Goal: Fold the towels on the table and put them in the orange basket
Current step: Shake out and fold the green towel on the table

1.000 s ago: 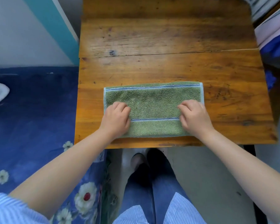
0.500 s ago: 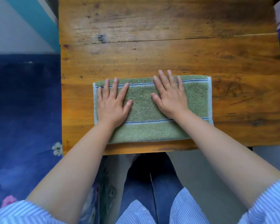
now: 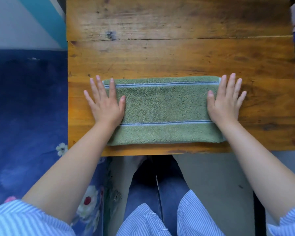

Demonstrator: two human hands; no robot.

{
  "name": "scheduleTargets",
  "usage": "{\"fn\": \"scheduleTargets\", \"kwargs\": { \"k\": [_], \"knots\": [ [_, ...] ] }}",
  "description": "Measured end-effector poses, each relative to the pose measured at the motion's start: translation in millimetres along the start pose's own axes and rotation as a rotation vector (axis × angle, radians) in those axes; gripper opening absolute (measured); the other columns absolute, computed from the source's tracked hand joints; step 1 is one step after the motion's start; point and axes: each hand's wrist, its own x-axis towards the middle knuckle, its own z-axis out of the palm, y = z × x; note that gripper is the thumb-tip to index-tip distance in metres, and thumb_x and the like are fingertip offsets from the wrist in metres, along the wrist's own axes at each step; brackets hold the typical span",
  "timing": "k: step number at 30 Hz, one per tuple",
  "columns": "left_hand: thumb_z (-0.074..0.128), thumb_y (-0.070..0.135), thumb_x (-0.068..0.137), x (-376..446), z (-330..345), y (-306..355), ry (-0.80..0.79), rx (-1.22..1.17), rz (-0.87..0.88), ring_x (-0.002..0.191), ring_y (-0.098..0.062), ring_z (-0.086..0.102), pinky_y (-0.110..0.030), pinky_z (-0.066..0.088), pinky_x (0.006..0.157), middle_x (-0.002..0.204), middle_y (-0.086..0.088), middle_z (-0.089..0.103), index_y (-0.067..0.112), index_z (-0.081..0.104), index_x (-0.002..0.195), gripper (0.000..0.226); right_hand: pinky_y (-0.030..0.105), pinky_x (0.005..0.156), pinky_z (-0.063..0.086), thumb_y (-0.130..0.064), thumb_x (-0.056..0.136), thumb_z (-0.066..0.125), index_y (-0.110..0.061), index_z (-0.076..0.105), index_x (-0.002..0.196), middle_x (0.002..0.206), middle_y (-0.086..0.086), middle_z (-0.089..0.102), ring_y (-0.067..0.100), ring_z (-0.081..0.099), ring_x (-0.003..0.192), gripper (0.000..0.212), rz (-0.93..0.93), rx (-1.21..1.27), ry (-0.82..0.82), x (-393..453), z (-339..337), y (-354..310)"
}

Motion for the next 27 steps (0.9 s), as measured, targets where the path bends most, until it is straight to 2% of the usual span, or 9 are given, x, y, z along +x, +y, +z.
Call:
{"fn": "scheduleTargets", "kwargs": {
  "k": [2, 5, 8, 11, 13, 17, 20, 23, 27],
  "knots": [
    [0.033, 0.044, 0.095, -19, 1, 13, 0.039, 0.000, 0.082, 0.143, -0.034, -0.011, -0.051, -0.011, 0.112, 0.155, -0.017, -0.008, 0.017, 0.002, 0.148, 0.067, 0.052, 0.112, -0.007, -0.039, 0.089, 0.026, -0.008, 0.009, 0.146, 0.155, 0.016, 0.002, 0.035, -0.003, 0.143, 0.066, -0.095, 0.016, 0.020, -27, 3, -12],
    [0.035, 0.050, 0.092, -62, 13, 35, -0.019, -0.047, 0.197, 0.143, -0.033, -0.010, -0.047, -0.014, 0.111, 0.156, -0.014, -0.005, 0.017, 0.006, 0.148, 0.071, 0.048, 0.111, -0.012, -0.048, 0.085, 0.014, -0.015, 0.008, 0.146, 0.155, 0.012, 0.001, 0.032, -0.004, 0.143, 0.069, -0.190, -0.033, -0.095, -71, 22, -26],
    [0.033, 0.061, 0.087, -87, 31, 41, -0.150, 0.008, 0.206, 0.143, -0.034, -0.012, -0.052, -0.011, 0.112, 0.156, -0.012, -0.008, 0.021, 0.005, 0.148, 0.078, 0.055, 0.112, -0.004, -0.044, 0.088, 0.024, -0.017, 0.021, 0.144, 0.155, 0.012, 0.010, 0.035, 0.005, 0.143, 0.063, -0.164, -0.071, -0.127, -93, 37, -21],
    [0.035, 0.067, 0.083, -86, 37, 37, -0.171, 0.030, 0.197, 0.143, -0.034, -0.011, -0.053, -0.009, 0.112, 0.157, -0.010, -0.007, 0.023, 0.004, 0.148, 0.084, 0.056, 0.111, 0.004, -0.042, 0.089, 0.031, -0.015, 0.032, 0.141, 0.151, 0.016, 0.022, 0.041, 0.015, 0.140, 0.059, -0.172, -0.062, -0.094, -94, 37, -11],
    [0.033, 0.069, 0.082, -85, 36, 38, -0.181, 0.052, 0.197, 0.143, -0.032, -0.011, -0.053, -0.009, 0.112, 0.157, -0.009, -0.008, 0.024, 0.002, 0.148, 0.085, 0.056, 0.112, 0.004, -0.039, 0.089, 0.036, -0.015, 0.031, 0.141, 0.152, 0.016, 0.021, 0.041, 0.014, 0.140, 0.057, -0.159, -0.048, -0.086, -96, 35, -4],
    [0.031, 0.066, 0.084, -88, 30, 45, -0.184, 0.082, 0.206, 0.143, -0.032, -0.012, -0.054, -0.007, 0.113, 0.156, -0.012, -0.008, 0.022, 0.002, 0.148, 0.083, 0.051, 0.113, 0.000, -0.031, 0.095, 0.040, -0.012, 0.021, 0.145, 0.155, 0.012, 0.009, 0.031, 0.004, 0.144, 0.056, 0.009, -0.001, -0.070, -102, 28, 15],
    [0.034, 0.059, 0.088, -87, 22, 52, -0.146, 0.055, 0.264, 0.144, -0.029, -0.009, -0.051, -0.006, 0.113, 0.157, -0.012, -0.003, 0.019, 0.009, 0.148, 0.076, 0.049, 0.112, 0.008, -0.025, 0.092, 0.044, -0.006, 0.024, 0.142, 0.150, 0.014, 0.028, 0.029, 0.022, 0.139, 0.057, 0.163, 0.085, -0.010, -109, 20, 21],
    [0.039, 0.045, 0.093, -77, 11, 68, -0.064, -0.003, 0.370, 0.145, -0.027, 0.000, -0.045, -0.001, 0.115, 0.156, -0.013, 0.007, 0.014, 0.021, 0.146, 0.064, 0.045, 0.104, 0.014, -0.025, 0.090, 0.048, -0.006, 0.033, 0.137, 0.133, 0.014, 0.049, 0.029, 0.038, 0.124, 0.054, 0.274, 0.086, 0.032, -112, 14, 15],
    [0.039, 0.034, 0.096, -39, -4, 105, -0.053, -0.132, 0.430, 0.143, -0.024, 0.014, -0.037, 0.008, 0.115, 0.153, -0.011, 0.022, 0.009, 0.030, 0.142, 0.053, 0.042, 0.098, 0.022, -0.020, 0.088, 0.051, -0.006, 0.035, 0.133, 0.126, 0.015, 0.049, 0.031, 0.043, 0.117, 0.050, 0.426, 0.146, -0.013, -106, 10, 3]
  ]
}}
